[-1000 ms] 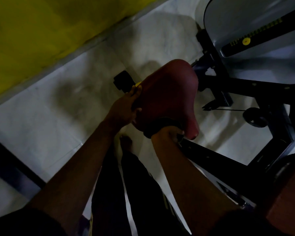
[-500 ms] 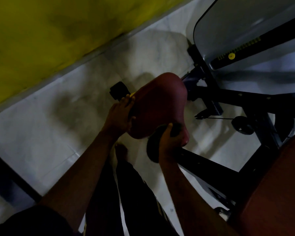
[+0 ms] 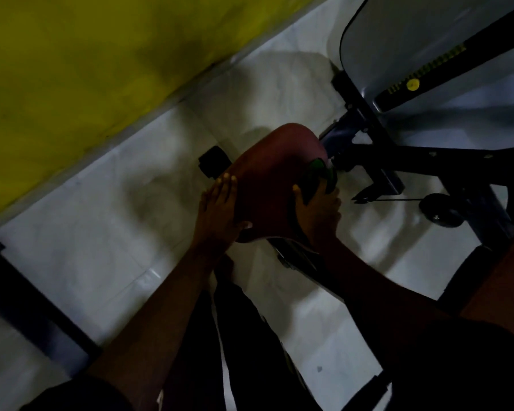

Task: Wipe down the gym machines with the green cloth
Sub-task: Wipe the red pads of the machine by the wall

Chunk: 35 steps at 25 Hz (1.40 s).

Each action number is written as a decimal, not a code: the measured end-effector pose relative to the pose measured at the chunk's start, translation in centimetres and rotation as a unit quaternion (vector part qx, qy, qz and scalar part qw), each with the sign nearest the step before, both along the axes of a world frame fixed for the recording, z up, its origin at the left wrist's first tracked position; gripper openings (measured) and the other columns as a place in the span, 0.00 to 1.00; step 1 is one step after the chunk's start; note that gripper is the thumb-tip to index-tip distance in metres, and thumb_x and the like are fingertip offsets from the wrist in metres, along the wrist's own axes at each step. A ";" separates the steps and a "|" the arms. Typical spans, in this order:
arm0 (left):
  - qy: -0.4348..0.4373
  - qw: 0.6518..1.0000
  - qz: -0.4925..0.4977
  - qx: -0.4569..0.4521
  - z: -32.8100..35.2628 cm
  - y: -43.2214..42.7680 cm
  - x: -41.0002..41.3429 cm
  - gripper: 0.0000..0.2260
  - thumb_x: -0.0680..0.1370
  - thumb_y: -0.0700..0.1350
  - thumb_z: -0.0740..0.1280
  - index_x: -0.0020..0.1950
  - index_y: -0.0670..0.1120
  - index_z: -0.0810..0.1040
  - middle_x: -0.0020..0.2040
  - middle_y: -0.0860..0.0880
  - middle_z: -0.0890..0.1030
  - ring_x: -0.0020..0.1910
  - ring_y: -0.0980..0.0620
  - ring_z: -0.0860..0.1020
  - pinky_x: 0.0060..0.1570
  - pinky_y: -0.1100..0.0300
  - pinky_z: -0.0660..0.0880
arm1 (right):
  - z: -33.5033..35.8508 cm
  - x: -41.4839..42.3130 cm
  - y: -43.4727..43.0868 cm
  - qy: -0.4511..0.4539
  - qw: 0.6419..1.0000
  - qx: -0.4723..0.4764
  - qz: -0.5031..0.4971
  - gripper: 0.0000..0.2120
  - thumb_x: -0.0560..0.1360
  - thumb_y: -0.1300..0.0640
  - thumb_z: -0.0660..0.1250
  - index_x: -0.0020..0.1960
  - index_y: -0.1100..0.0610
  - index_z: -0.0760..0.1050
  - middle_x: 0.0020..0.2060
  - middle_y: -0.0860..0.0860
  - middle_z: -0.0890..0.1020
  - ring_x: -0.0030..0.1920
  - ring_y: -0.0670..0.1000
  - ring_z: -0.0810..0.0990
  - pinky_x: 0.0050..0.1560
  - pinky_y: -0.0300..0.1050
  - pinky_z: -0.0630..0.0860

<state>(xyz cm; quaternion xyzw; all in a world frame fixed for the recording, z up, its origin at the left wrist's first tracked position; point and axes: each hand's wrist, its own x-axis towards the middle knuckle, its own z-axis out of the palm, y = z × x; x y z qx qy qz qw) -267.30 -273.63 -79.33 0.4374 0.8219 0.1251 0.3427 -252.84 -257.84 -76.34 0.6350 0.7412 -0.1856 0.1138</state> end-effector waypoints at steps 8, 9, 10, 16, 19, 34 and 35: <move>-0.012 0.999 -0.004 -0.035 -0.5 0.5 -0.3 0.50 0.75 0.62 0.69 0.81 0.46 0.38 0.81 0.46 0.40 0.80 0.47 0.41 0.73 0.52 0.34 | -2.3 0.2 -1.6 -0.024 0.991 0.132 0.029 0.27 0.81 0.40 0.56 0.70 0.58 0.71 0.61 0.65 0.74 0.57 0.66 0.74 0.55 0.60 0.71; -0.012 0.999 0.000 -0.032 -0.5 0.3 -0.2 0.50 0.75 0.62 0.69 0.81 0.47 0.37 0.81 0.46 0.40 0.80 0.48 0.40 0.73 0.52 0.34 | -2.5 0.1 -1.5 -0.020 0.989 0.142 0.028 0.26 0.81 0.41 0.56 0.69 0.58 0.72 0.60 0.65 0.75 0.56 0.66 0.75 0.54 0.60 0.72; -0.009 1.000 -0.001 -0.030 -0.5 0.2 -0.2 0.50 0.75 0.63 0.68 0.81 0.47 0.37 0.81 0.47 0.39 0.80 0.48 0.40 0.73 0.52 0.33 | -2.8 0.0 -1.4 -0.014 0.987 0.157 0.028 0.25 0.81 0.41 0.57 0.68 0.59 0.72 0.59 0.65 0.76 0.55 0.66 0.75 0.53 0.60 0.72; 0.011 1.000 0.004 -0.015 -0.7 0.2 -0.3 0.50 0.75 0.63 0.69 0.81 0.46 0.39 0.82 0.46 0.42 0.80 0.48 0.42 0.76 0.48 0.37 | -2.9 -0.5 -1.1 -0.024 0.983 0.181 0.028 0.23 0.80 0.43 0.54 0.64 0.58 0.72 0.57 0.63 0.76 0.56 0.64 0.75 0.52 0.59 0.73; 0.032 0.999 -0.002 -0.018 -0.6 0.4 -0.1 0.50 0.74 0.63 0.69 0.81 0.45 0.40 0.82 0.46 0.44 0.80 0.47 0.43 0.76 0.47 0.39 | -2.2 -0.5 -1.7 -0.030 0.986 0.165 0.023 0.21 0.80 0.44 0.58 0.64 0.59 0.72 0.55 0.63 0.76 0.53 0.64 0.76 0.48 0.59 0.74; -0.102 0.961 0.247 0.068 16.6 0.0 -2.3 0.25 0.80 0.54 0.66 0.76 0.56 0.67 0.78 0.53 0.64 0.77 0.51 0.62 0.73 0.54 0.60 | 14.3 -2.2 5.1 0.212 0.944 -0.178 0.180 0.26 0.82 0.41 0.60 0.73 0.56 0.71 0.72 0.58 0.72 0.71 0.60 0.71 0.69 0.51 0.68; -0.099 0.959 0.254 0.077 17.6 -0.1 -2.2 0.24 0.80 0.53 0.67 0.76 0.57 0.67 0.77 0.53 0.65 0.76 0.51 0.63 0.72 0.54 0.61 | 15.4 -2.4 5.5 0.228 0.940 -0.168 0.189 0.24 0.82 0.41 0.60 0.70 0.56 0.74 0.68 0.58 0.75 0.67 0.60 0.74 0.63 0.48 0.70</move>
